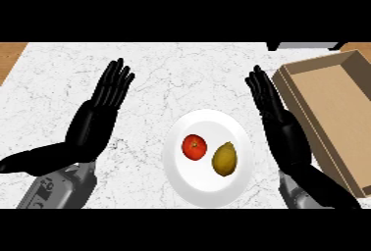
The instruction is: Pick the tomato from the plate and place it in the cardboard box
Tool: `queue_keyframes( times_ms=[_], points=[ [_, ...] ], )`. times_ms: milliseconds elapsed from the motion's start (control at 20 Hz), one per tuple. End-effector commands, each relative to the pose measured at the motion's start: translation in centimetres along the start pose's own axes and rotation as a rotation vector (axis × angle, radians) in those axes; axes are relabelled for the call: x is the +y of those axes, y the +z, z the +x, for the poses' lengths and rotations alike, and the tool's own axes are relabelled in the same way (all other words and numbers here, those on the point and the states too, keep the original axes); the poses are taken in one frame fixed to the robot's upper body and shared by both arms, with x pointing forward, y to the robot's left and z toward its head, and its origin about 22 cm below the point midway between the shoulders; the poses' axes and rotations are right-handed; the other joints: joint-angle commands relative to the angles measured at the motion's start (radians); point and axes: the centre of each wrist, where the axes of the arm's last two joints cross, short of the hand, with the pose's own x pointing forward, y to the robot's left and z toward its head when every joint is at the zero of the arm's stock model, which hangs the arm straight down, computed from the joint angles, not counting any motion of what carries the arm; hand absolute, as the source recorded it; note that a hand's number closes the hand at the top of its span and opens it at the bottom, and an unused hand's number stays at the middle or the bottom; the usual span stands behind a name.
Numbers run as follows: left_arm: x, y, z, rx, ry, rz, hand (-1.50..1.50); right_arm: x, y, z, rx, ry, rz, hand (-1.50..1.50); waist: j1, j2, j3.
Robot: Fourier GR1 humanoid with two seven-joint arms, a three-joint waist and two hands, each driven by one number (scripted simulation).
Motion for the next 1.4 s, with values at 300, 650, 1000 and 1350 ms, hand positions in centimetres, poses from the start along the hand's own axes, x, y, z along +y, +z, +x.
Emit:
queue_keyframes(
  times_ms=[300,650,1000,1350],
  points=[
    [8.0,3.2,-0.7,0.242,-0.413,0.050,0.00,-8.0,5.4,-0.8,0.350,0.637,-0.432,-1.50,-0.104,-0.035,-0.016],
    [8.6,3.9,-0.9,0.296,-0.450,0.002,0.00,-3.4,8.4,2.3,0.369,0.842,-0.453,-1.50,-0.047,-0.033,-0.006],
    [7.7,3.4,-0.4,0.272,-0.454,-0.057,0.00,0.7,8.1,5.7,0.537,1.050,-0.259,-1.50,-0.006,-0.029,-0.005],
    [8.3,2.1,-0.1,0.241,-0.461,-0.074,0.00,6.6,5.4,5.9,0.834,1.179,0.016,-1.50,0.037,-0.014,-0.005]
  ],
)
